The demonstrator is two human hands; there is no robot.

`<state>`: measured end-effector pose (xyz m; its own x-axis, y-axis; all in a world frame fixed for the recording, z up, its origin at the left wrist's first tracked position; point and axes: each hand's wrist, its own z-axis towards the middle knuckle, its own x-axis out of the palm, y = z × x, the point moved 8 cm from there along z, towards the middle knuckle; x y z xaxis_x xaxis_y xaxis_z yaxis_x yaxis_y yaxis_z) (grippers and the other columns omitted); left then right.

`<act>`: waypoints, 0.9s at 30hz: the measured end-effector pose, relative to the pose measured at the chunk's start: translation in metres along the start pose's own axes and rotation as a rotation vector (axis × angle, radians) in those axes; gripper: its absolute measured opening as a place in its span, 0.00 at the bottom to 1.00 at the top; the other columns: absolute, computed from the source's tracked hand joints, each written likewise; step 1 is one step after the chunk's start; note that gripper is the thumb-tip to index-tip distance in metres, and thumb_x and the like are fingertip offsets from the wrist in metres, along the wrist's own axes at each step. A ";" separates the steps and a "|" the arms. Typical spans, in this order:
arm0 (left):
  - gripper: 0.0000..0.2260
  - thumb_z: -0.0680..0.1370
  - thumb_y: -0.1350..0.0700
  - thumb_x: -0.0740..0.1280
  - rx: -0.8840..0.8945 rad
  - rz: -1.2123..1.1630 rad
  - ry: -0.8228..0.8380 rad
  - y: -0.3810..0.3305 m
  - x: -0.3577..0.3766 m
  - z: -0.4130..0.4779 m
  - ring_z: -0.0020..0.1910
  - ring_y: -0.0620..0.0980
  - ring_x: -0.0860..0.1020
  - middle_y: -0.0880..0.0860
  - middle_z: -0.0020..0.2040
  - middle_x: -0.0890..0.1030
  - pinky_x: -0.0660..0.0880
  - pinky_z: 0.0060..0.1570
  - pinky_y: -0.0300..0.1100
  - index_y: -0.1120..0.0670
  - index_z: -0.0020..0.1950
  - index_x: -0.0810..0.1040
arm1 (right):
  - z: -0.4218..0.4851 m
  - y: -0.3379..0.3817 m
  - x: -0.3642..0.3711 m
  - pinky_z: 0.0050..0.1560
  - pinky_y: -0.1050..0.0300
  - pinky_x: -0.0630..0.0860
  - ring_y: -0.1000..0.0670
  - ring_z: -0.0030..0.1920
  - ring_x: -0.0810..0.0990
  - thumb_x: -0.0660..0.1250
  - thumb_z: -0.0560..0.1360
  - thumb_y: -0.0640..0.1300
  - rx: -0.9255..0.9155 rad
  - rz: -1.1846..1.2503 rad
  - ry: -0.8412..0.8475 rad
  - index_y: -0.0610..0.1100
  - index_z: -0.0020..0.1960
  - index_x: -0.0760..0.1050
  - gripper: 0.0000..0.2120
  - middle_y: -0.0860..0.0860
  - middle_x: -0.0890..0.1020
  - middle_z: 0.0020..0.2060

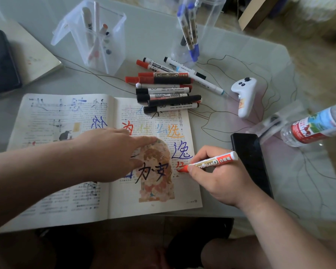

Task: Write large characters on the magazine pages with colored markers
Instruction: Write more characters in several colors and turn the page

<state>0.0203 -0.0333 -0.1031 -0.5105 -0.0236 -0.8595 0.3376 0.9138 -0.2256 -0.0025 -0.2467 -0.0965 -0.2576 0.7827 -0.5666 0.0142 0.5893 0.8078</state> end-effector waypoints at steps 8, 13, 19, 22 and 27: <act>0.28 0.81 0.34 0.56 -0.001 -0.002 0.006 0.000 0.000 0.000 0.66 0.49 0.73 0.45 0.65 0.73 0.76 0.55 0.46 0.25 0.74 0.43 | 0.000 -0.003 -0.004 0.34 0.50 0.76 0.45 0.33 0.80 0.76 0.72 0.41 -0.008 0.046 -0.042 0.44 0.39 0.80 0.06 0.48 0.82 0.32; 0.28 0.81 0.34 0.56 -0.002 -0.002 0.009 0.000 0.001 0.000 0.65 0.49 0.74 0.45 0.64 0.73 0.76 0.55 0.46 0.24 0.74 0.43 | -0.002 0.002 0.005 0.36 0.45 0.77 0.45 0.35 0.81 0.74 0.69 0.46 -0.016 0.015 0.028 0.45 0.37 0.80 0.06 0.48 0.83 0.33; 0.28 0.80 0.34 0.56 0.003 -0.009 0.001 0.000 0.000 -0.001 0.64 0.49 0.74 0.44 0.62 0.73 0.77 0.56 0.47 0.25 0.74 0.43 | -0.001 0.001 0.001 0.36 0.45 0.77 0.44 0.35 0.80 0.73 0.69 0.45 0.000 0.038 0.004 0.45 0.37 0.80 0.05 0.48 0.83 0.33; 0.28 0.80 0.34 0.56 0.004 -0.005 0.002 0.000 0.000 -0.001 0.64 0.49 0.74 0.45 0.62 0.73 0.77 0.55 0.47 0.25 0.74 0.43 | -0.002 0.002 0.004 0.34 0.48 0.76 0.47 0.34 0.79 0.74 0.70 0.42 -0.009 0.002 0.068 0.45 0.36 0.78 0.06 0.50 0.82 0.32; 0.28 0.80 0.34 0.56 0.001 -0.005 0.002 0.001 0.001 0.001 0.64 0.49 0.74 0.45 0.62 0.73 0.76 0.56 0.48 0.25 0.74 0.44 | 0.002 -0.004 -0.004 0.30 0.63 0.67 0.57 0.28 0.71 0.75 0.69 0.37 0.014 -0.022 0.024 0.44 0.33 0.75 0.11 0.52 0.77 0.27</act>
<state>0.0207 -0.0327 -0.1045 -0.5139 -0.0271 -0.8574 0.3356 0.9135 -0.2300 0.0005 -0.2515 -0.0979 -0.2809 0.7645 -0.5802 0.0217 0.6094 0.7925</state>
